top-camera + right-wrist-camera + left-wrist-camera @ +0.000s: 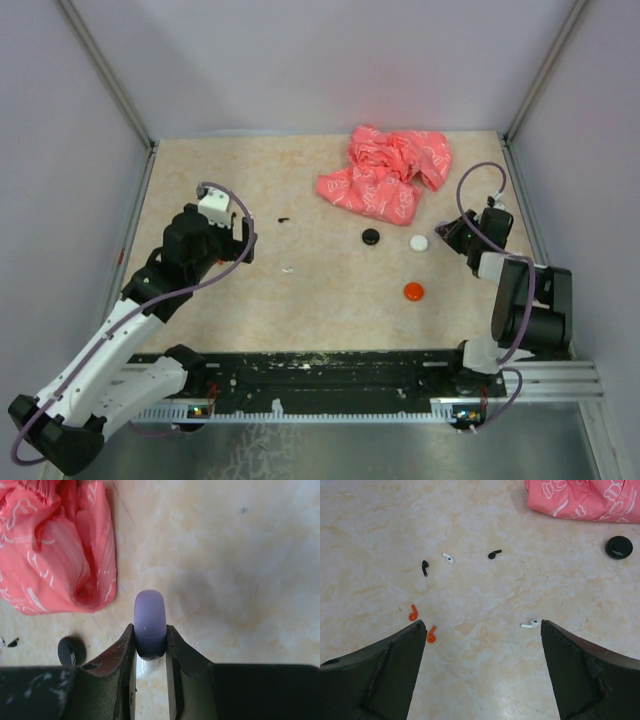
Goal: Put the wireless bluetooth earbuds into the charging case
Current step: Place the charging case at the center of the board.
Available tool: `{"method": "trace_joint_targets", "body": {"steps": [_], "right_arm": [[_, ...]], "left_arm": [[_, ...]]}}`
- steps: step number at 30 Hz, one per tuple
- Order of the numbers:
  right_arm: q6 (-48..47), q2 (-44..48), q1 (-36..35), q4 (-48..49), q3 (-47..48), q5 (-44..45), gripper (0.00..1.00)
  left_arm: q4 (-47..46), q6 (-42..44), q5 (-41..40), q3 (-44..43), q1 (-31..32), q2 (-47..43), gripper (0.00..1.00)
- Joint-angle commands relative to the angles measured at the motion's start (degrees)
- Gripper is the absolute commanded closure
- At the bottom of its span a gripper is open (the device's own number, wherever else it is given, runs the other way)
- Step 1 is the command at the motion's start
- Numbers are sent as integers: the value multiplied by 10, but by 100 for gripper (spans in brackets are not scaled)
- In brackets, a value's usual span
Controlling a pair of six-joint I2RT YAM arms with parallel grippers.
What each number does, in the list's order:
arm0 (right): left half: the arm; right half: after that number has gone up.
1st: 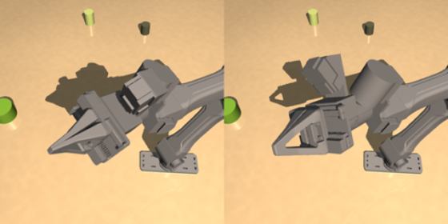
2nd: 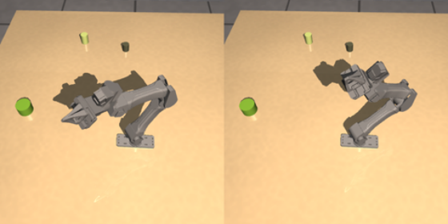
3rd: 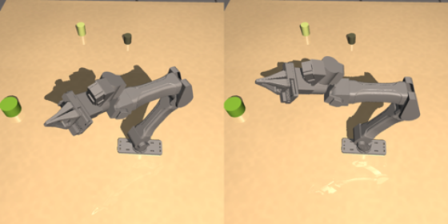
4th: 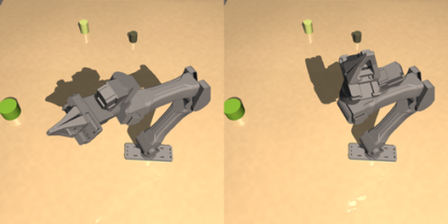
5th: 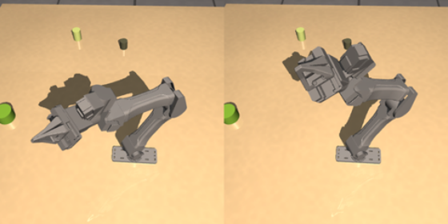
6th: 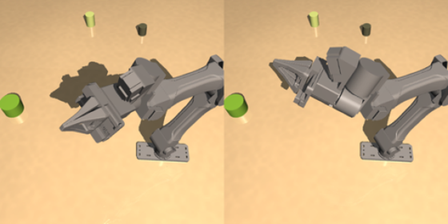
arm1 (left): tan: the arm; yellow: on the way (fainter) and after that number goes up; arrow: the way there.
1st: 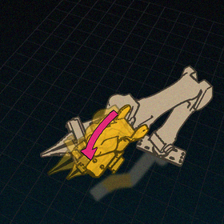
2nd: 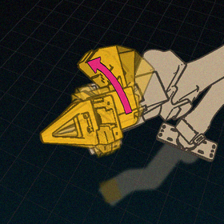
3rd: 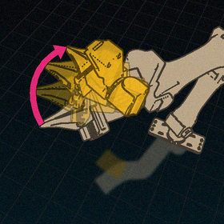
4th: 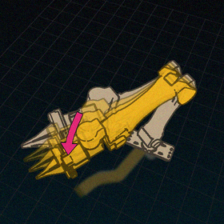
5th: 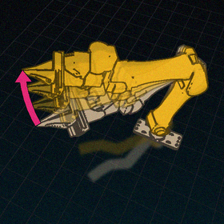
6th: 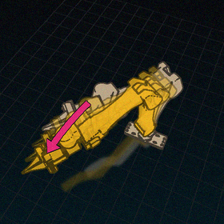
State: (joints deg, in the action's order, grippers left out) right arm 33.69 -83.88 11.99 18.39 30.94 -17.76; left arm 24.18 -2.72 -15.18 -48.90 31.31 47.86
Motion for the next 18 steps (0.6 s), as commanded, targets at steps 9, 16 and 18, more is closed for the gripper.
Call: {"method": "trace_joint_targets", "body": {"steps": [9,16,18], "right_arm": [[-3,-131,30,33,104,-23,86],[-28,-121,33,-19,105,0,67],[-41,-101,34,-40,100,16,61]], "left_arm": [[-23,-1,18,11,-13,-12,0],[-23,-4,24,11,-18,-12,0],[-23,-3,27,11,-18,-12,0]]}}
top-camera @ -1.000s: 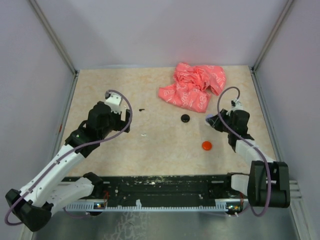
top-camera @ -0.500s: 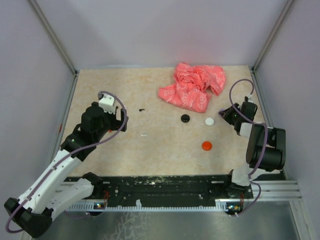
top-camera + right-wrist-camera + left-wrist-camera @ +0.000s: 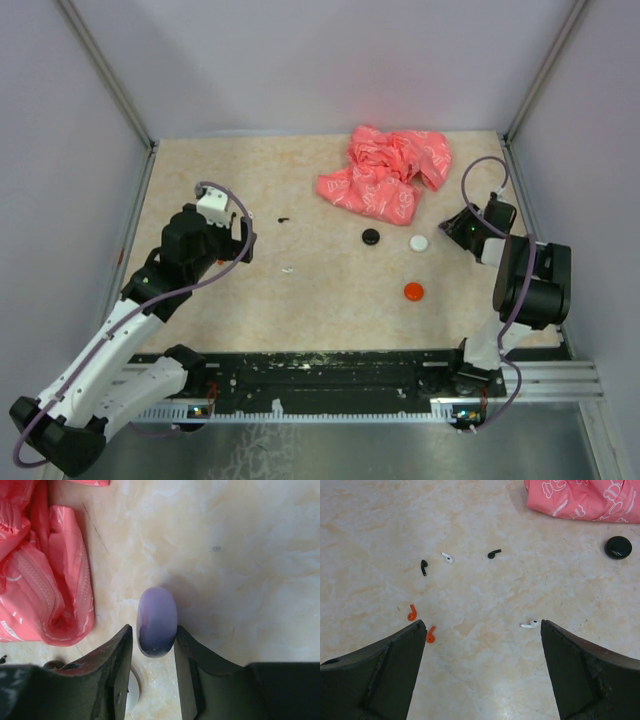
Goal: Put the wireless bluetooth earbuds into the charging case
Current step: Place the charging case at the center of the board, then pick up the charging case at the center of the board.
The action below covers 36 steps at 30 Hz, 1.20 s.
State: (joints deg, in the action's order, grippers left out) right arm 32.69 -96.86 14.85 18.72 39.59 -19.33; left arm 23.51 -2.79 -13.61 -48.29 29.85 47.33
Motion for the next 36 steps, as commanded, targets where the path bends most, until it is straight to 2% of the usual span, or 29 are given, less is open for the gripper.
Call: {"method": "trace_joint_targets", "body": {"steps": [1,4,10,17,29,36], "right_arm": [[-38,45,5,-52,9,40,59],[-60,78,5,-84,0,62,51],[-91,151,-2,-138,-11,81,43],[-135,195,-80,-181,2,111,36],[-161,88,-129,-160,77,57,36],[-185,27,-150,-193,130,33,36]], "left_arm": [[-17,-3,12,6,-5,-7,0],[-16,-4,18,4,-6,-7,0],[-15,-6,23,5,-10,-7,0],[-16,-7,31,5,-15,-7,0],[-18,-9,49,5,-24,-3,0],[-18,-10,52,7,-30,-1,0]]}}
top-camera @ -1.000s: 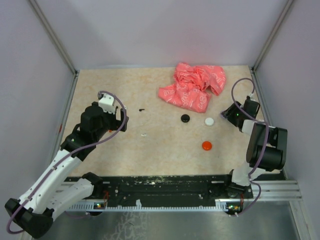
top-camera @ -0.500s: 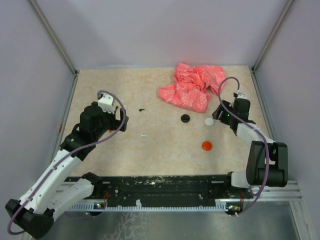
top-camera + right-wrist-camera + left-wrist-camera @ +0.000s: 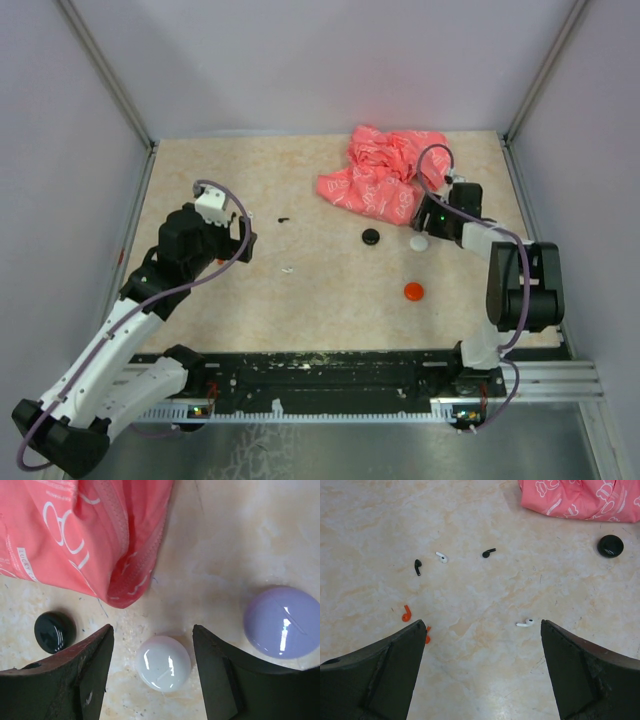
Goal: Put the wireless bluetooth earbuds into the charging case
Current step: Pick up the charging case at the center of the board.
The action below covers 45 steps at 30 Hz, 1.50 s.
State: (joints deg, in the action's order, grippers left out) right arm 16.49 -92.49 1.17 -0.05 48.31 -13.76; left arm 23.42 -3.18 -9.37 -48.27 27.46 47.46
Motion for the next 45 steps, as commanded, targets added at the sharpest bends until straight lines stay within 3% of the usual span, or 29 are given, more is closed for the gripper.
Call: {"method": "trace_joint_targets", "body": {"steps": [1,22,45], "right_arm": [[-26,-17,-16,-11,46,-24,37],[-114,-49,-78,-98,68,-66,39],[-102,48,-159,-191,33,33,39]], "left_arm": [[-17,-6,10,6,-7,-3,0],[-18,-6,30,7,-19,-6,0],[-20,-8,45,6,-26,-3,0]]}}
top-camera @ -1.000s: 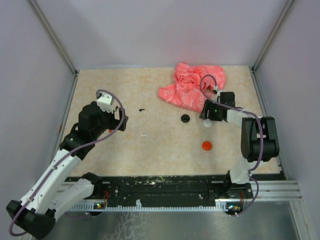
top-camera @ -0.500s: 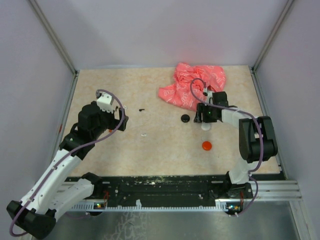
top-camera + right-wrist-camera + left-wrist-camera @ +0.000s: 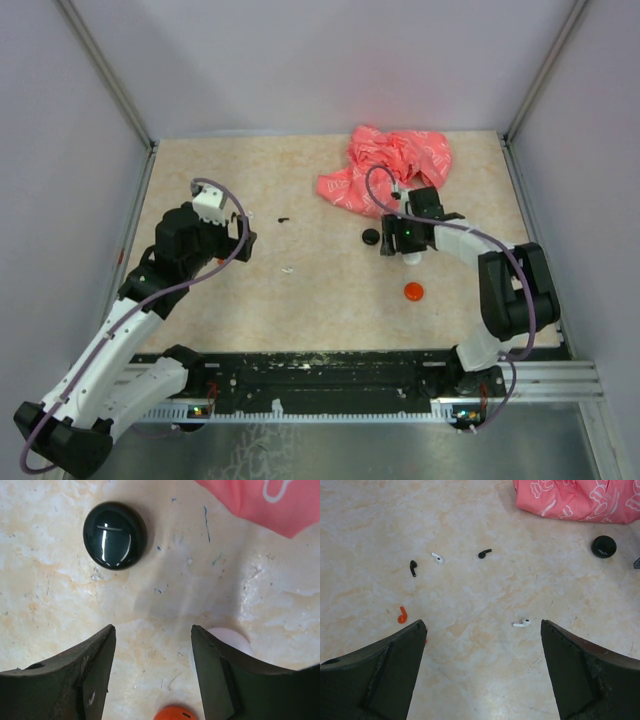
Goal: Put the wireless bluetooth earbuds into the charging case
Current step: Pick up the charging case at the center of the board.
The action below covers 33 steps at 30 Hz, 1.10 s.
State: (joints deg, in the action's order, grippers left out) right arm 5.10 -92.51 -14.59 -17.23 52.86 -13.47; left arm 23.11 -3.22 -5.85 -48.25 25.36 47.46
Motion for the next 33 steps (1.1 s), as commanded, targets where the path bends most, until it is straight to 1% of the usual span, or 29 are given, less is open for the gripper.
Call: {"method": "trace_joint_targets", "body": {"steps": [1,13,19,22,27,33], "right_arm": [[13,53,-2,-25,-16,33,38],[29,84,-1,-67,-50,49,38],[64,110,-2,-92,-66,129,37],[77,108,1,-88,-66,170,36],[91,102,16,-73,-69,205,33],[98,102,26,-34,-78,207,32]], "left_arm": [[-17,-7,11,6,-6,-3,0],[-18,-8,16,7,-11,4,0],[-18,-10,24,7,-14,9,0],[-19,-10,22,7,-14,8,0],[-18,-11,20,8,-15,6,0],[-19,-10,19,8,-16,4,0]]}}
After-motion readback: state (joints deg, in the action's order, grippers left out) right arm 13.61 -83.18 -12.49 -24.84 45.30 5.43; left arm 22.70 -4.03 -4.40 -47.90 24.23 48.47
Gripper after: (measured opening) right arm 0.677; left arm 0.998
